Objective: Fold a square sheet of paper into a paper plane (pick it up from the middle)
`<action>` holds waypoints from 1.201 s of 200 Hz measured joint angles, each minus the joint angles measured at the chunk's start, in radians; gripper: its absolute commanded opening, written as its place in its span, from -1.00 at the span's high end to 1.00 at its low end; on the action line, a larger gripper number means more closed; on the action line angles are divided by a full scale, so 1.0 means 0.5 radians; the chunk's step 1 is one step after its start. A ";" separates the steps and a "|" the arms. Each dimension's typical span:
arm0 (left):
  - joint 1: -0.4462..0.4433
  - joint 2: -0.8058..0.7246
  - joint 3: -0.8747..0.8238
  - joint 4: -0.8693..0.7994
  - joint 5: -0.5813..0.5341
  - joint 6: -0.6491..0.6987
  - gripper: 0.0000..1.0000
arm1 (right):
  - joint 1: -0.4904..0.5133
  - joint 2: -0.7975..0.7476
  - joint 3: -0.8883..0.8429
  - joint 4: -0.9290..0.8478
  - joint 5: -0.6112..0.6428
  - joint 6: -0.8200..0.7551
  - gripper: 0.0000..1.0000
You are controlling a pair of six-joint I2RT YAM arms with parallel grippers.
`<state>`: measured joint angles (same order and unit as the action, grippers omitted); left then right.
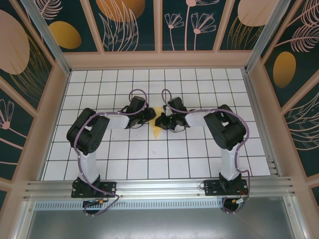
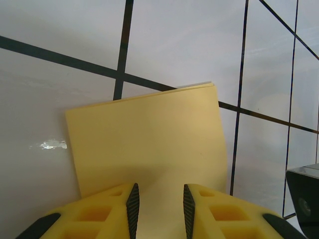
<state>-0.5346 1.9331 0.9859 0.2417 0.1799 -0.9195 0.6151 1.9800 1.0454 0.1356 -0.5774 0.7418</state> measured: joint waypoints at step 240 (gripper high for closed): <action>0.023 -0.109 -0.056 -0.008 -0.008 -0.046 0.27 | 0.000 0.034 0.004 0.098 -0.058 0.046 0.41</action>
<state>-0.5232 1.8786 0.9581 0.2379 0.1757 -0.9424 0.6151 1.9972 1.0473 0.1844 -0.6064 0.7647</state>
